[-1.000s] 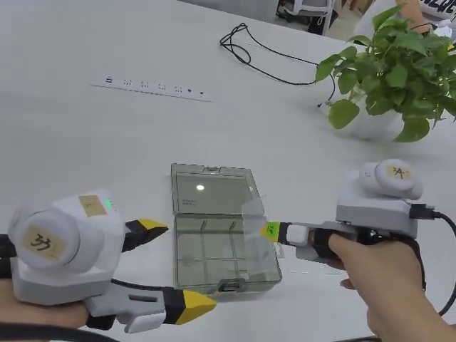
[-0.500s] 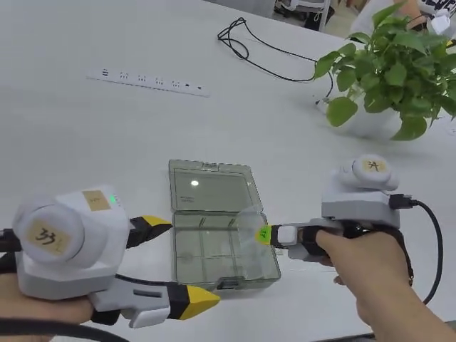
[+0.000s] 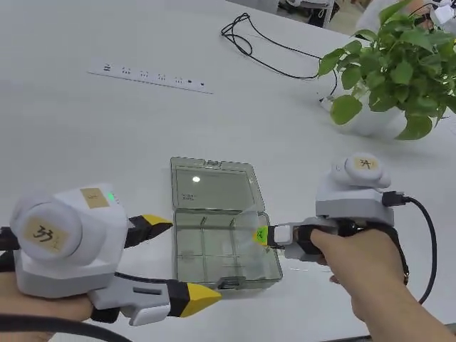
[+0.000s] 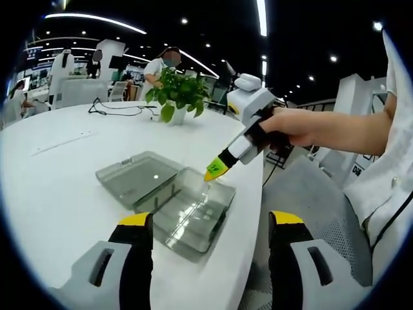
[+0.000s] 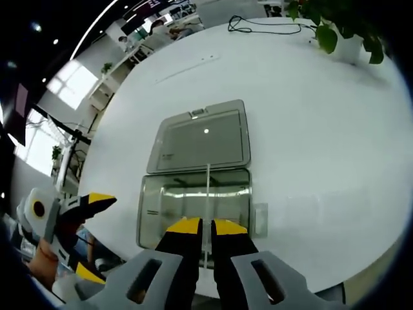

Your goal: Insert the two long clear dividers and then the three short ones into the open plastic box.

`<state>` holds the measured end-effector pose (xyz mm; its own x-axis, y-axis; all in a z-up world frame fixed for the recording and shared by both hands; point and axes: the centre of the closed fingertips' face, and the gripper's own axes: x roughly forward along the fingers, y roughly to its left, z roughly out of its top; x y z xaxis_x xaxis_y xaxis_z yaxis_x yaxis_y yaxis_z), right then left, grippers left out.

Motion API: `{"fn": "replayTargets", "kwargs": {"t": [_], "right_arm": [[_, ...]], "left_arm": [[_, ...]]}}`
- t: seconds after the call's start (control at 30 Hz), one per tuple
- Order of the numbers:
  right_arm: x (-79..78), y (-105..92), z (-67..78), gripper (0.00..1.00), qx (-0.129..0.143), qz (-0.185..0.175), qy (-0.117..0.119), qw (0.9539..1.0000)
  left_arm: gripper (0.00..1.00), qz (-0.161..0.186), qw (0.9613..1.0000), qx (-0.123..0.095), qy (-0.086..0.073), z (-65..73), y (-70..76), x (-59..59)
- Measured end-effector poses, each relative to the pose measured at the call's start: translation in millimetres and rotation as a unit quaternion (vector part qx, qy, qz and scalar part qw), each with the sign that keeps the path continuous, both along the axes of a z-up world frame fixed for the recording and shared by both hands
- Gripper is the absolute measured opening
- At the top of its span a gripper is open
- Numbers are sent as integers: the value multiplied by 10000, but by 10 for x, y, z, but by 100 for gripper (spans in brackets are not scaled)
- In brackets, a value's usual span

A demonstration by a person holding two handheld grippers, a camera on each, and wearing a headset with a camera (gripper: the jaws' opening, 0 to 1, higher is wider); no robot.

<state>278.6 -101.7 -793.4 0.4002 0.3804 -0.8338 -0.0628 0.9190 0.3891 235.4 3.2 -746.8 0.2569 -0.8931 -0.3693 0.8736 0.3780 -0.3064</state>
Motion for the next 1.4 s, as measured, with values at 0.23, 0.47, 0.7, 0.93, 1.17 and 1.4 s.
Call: {"fn": "replayTargets", "kwargs": {"t": [0.23,0.47,0.7,0.93,1.17,1.4], "right_arm": [[-25,-9,19,6,-25,-10,-42,10000],[-10,-11,2,6,-5,-16,-49,10000],[-4,-13,-11,6,-46,1,-51,10000],[13,113,-24,8,-37,276,-166,9995],[-1,151,-124,9,12,440,-162,9989],[-7,157,-203,10,37,590,-138,9982]], "left_arm": [[73,-4,10000,32,23,-26,10,-4],[73,0,10000,27,46,-28,6,-4],[73,-16,10000,50,62,-45,10,-21],[73,1,9999,64,83,-55,14,-22],[73,57,9999,81,74,-46,34,-1],[73,105,9998,138,82,-52,67,-6]]}}
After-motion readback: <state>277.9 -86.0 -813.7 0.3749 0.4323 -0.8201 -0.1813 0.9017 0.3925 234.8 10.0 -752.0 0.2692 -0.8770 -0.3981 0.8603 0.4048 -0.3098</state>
